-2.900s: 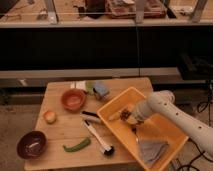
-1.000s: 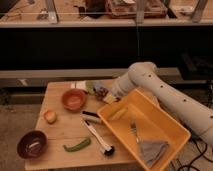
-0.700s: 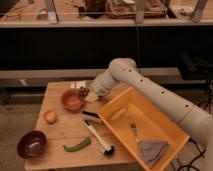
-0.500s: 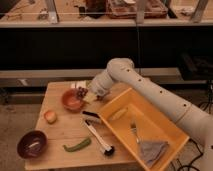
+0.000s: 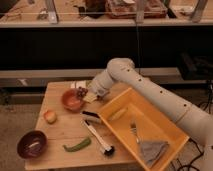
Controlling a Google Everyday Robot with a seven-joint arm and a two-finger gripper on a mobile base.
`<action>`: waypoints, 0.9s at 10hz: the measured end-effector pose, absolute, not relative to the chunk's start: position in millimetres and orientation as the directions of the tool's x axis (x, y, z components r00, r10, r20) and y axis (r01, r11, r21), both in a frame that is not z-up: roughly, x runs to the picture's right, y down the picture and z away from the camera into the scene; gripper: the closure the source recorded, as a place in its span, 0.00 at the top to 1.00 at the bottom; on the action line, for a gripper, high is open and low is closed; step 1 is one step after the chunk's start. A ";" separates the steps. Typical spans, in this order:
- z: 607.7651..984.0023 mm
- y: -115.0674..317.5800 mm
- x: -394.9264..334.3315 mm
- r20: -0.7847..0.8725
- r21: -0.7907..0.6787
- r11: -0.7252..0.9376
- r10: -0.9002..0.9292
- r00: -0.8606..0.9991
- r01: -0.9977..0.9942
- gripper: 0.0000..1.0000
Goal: Place grapes in purple bowl
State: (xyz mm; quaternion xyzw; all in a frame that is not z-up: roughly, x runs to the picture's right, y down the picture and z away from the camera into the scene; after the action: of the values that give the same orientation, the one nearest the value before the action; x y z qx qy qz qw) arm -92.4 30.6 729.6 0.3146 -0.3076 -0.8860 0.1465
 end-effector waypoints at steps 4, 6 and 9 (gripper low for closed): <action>707.3 26.7 -118.3 -0.524 0.599 -0.800 -0.390 -0.757 -0.003 0.18; 689.3 26.8 -168.3 -0.571 0.567 -0.820 -0.332 -0.750 -0.069 0.18; 675.9 36.9 -239.2 -0.613 0.542 -0.825 -0.259 -0.746 -0.159 0.18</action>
State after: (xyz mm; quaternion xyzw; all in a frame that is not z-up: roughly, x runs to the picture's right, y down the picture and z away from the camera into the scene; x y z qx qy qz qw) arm -239.2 36.9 675.9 0.3550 -0.2941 -0.8869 0.0282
